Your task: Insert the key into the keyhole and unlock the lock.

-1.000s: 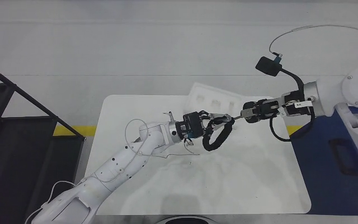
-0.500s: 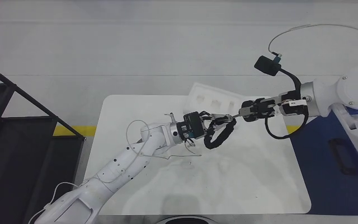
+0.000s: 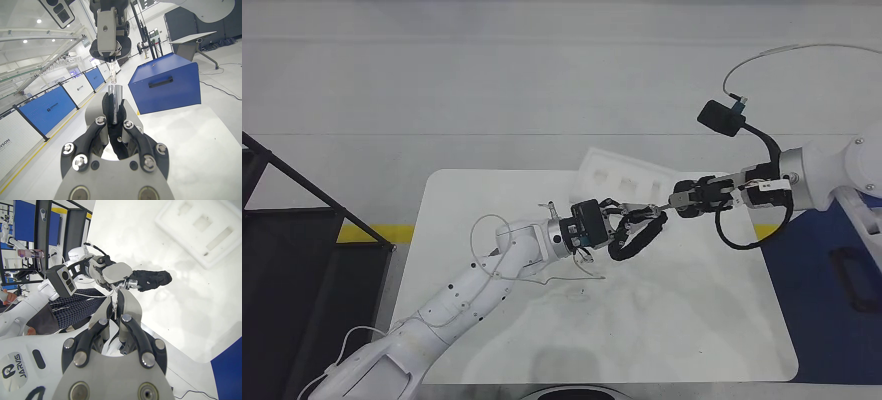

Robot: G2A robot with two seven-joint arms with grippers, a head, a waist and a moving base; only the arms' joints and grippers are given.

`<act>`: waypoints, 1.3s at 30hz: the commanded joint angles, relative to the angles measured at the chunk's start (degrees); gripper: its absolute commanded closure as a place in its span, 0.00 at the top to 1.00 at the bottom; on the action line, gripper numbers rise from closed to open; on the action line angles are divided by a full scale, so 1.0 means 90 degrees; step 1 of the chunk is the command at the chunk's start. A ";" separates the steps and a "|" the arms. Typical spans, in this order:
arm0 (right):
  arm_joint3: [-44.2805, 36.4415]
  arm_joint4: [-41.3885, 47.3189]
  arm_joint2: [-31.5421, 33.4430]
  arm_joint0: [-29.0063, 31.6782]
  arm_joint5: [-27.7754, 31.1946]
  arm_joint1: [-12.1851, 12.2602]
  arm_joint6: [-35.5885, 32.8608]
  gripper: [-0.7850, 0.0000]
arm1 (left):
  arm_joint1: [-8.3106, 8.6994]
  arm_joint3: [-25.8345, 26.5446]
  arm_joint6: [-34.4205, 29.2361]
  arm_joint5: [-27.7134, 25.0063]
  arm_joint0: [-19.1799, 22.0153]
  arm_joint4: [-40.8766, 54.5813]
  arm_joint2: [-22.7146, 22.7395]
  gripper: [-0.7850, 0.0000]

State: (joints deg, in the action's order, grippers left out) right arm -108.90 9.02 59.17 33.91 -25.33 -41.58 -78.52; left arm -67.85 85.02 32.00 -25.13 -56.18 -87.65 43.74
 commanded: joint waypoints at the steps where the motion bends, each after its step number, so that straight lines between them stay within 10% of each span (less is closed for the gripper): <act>1: -0.0009 0.0007 -0.0003 0.0012 -0.0031 0.0003 0.0023 0.00 | -0.0007 0.0009 0.0004 -0.0008 -0.0021 -0.0009 0.0022 0.00; 39: -0.0158 0.0101 -0.0027 0.0095 -0.0075 0.0113 0.0090 0.00 | -0.0135 0.0191 -0.0025 -0.0066 -0.0371 -0.0134 0.0324 0.00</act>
State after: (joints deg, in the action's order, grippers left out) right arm -110.34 9.91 58.95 34.76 -25.97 -40.57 -77.81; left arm -69.01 86.75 31.79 -25.67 -59.54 -88.84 46.67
